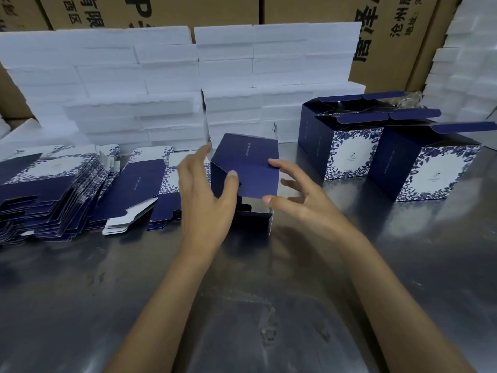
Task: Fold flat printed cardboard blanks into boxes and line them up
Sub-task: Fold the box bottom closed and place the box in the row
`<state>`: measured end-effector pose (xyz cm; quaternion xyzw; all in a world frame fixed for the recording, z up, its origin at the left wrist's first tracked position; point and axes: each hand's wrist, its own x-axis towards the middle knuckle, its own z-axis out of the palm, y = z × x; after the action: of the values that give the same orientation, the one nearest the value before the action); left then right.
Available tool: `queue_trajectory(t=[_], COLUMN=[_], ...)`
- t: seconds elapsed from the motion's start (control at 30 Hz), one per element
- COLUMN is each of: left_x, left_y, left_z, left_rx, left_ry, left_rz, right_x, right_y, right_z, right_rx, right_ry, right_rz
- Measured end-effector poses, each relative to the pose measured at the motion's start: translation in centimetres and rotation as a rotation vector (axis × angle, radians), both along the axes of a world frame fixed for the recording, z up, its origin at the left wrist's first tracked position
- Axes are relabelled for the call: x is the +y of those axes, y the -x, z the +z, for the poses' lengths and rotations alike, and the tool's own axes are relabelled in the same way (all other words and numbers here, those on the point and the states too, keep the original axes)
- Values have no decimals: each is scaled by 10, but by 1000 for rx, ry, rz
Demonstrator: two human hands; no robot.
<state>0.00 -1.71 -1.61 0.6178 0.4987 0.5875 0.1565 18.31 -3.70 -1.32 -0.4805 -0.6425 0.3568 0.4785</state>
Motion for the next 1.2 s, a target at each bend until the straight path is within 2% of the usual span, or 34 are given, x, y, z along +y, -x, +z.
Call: queue_trajectory(t=[0.1, 0.33, 0.57, 0.7, 0.8, 1.03, 1.2], left_x=[2, 6, 6, 1, -2, -7, -7], left_y=[-1, -4, -5, -9, -12, -19, -17], left_z=[-6, -14, -14, -12, -11, -9, -6], left_rx=[61, 126, 234, 152, 145, 145, 112], left_ry=[90, 154, -55, -70, -111, -140, -76], left_rz=[-165, -192, -215, -246, -224, -197, -230], right_x=[0, 0, 2, 0, -3, 0, 1], right_y=[0, -11, -23, -20, -11, 1, 2], right_z=[1, -2, 7, 10, 10, 7, 6], right_rx=[9, 80, 117, 127, 74, 130, 149], right_ry=[7, -2, -21, -91, -105, -145, -168], right_rz=[17, -1, -43, -47, -14, -36, -67])
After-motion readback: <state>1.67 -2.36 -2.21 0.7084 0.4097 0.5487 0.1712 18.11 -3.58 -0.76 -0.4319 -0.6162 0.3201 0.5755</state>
